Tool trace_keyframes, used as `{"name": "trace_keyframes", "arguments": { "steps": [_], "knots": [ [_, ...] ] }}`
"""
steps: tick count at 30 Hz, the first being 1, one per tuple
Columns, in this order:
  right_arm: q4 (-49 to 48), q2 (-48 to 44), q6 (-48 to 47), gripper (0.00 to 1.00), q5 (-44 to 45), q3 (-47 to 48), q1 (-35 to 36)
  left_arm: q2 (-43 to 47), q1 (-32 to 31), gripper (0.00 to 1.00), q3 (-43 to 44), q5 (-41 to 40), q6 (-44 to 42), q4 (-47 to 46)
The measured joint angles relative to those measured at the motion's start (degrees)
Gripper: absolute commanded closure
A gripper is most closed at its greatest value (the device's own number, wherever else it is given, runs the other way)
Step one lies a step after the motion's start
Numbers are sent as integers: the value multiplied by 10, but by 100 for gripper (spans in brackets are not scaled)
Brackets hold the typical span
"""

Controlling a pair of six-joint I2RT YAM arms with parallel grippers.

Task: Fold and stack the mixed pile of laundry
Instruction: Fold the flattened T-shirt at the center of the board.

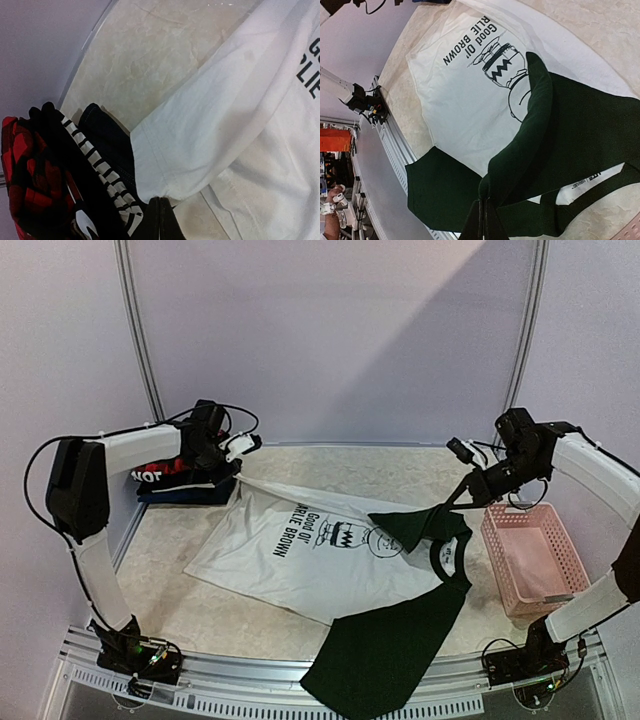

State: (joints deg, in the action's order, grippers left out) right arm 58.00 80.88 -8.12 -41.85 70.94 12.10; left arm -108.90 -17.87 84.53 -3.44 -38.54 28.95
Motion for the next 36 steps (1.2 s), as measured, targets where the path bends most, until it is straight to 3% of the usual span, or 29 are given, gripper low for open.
{"name": "trace_keyframes", "arguments": {
  "steps": [7,10,13,16,19,24,28,32,36],
  "knots": [
    [14,27,-49,99,-26,-21,55,12,-1,94,-53,-2,-69,-5],
    [25,29,-68,89,-40,-41,75,13,-6,91,-75,-14,-95,-3],
    [61,29,-102,64,-88,-43,78,13,-13,77,-89,-36,-117,0],
    [128,32,-184,55,-144,-25,82,13,-21,70,-90,-62,-125,10],
    [161,47,-259,54,-161,19,85,21,-27,44,-90,-79,-115,12],
    [164,68,-288,55,-122,64,51,53,-30,34,-65,-78,-12,5],
    [98,87,-232,55,-12,57,20,73,-36,37,-26,-49,110,17],
    [27,115,-188,52,127,40,18,67,-48,43,19,-3,263,99],
    [-13,169,-169,52,219,51,17,62,-55,43,-8,30,404,160]
  ]
}}
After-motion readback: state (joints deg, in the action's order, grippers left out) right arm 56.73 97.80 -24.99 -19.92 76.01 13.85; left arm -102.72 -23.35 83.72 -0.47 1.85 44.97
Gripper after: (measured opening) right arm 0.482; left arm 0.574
